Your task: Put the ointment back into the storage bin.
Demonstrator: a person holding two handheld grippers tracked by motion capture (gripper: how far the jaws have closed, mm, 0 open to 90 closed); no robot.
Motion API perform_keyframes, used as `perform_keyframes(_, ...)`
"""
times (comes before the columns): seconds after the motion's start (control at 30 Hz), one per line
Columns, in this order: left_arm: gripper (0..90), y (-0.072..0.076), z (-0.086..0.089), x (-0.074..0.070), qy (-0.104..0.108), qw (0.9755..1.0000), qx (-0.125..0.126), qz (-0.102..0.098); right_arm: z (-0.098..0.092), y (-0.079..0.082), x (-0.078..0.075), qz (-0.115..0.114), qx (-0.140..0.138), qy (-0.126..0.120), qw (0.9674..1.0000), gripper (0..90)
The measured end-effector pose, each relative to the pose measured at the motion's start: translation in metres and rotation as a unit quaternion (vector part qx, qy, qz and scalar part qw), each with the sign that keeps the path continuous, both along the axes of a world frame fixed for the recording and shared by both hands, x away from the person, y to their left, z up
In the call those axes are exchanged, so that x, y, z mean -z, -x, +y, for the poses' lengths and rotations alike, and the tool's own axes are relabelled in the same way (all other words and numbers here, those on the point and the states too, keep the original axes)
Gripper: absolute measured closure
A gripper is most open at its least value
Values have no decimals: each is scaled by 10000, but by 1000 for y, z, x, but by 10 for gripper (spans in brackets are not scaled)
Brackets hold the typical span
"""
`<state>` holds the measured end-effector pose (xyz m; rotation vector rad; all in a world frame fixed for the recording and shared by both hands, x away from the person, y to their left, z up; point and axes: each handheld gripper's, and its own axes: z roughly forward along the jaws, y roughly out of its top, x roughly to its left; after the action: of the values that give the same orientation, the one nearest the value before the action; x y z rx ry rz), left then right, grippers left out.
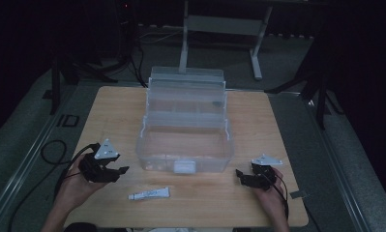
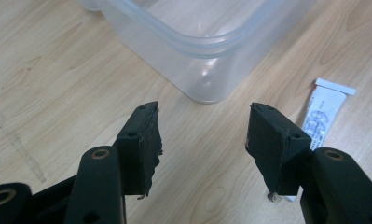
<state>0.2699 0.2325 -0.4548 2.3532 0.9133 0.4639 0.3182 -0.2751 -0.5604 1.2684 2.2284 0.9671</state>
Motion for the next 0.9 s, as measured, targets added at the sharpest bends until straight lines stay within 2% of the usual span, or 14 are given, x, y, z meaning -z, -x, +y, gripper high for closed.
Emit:
perform_keyframes(0.17,446,-1,-7,0,-173,9996,188,115,0,0,0,-2,-2,2,10000,232)
perform_keyframes(0.57,441,-2,-18,-3,-310,9982,438,281,0,0,0,-1,-5,-1,10000,230)
perform_keyframes(0.9,441,0,-28,0,-521,9947,728,507,0,0,0,4,-12,3,10000,227)
